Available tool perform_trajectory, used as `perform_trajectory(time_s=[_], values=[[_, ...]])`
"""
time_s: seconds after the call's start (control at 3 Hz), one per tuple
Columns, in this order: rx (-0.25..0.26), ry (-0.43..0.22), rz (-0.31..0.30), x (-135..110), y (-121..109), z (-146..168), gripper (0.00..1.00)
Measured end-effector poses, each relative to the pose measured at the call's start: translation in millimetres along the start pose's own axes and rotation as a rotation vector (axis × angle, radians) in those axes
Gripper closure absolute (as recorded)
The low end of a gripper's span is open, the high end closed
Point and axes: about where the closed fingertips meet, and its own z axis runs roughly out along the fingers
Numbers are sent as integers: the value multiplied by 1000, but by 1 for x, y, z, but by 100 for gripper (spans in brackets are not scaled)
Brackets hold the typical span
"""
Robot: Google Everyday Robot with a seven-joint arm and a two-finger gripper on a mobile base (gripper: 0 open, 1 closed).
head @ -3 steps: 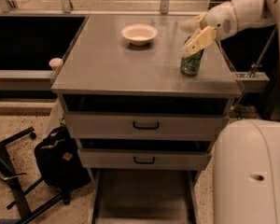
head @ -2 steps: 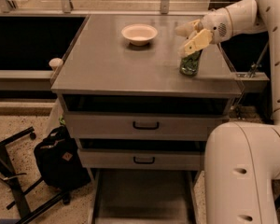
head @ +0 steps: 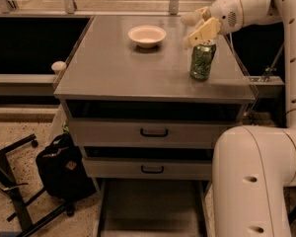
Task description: Place green can into bottom drawer
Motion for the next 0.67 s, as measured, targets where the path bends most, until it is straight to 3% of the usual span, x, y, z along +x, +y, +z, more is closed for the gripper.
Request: perform_trajectory(time_s=[0.33,0.67], values=[[65,-39,-66,-43,7,-15,0],[65,-39,-66,-43,7,-15,0]])
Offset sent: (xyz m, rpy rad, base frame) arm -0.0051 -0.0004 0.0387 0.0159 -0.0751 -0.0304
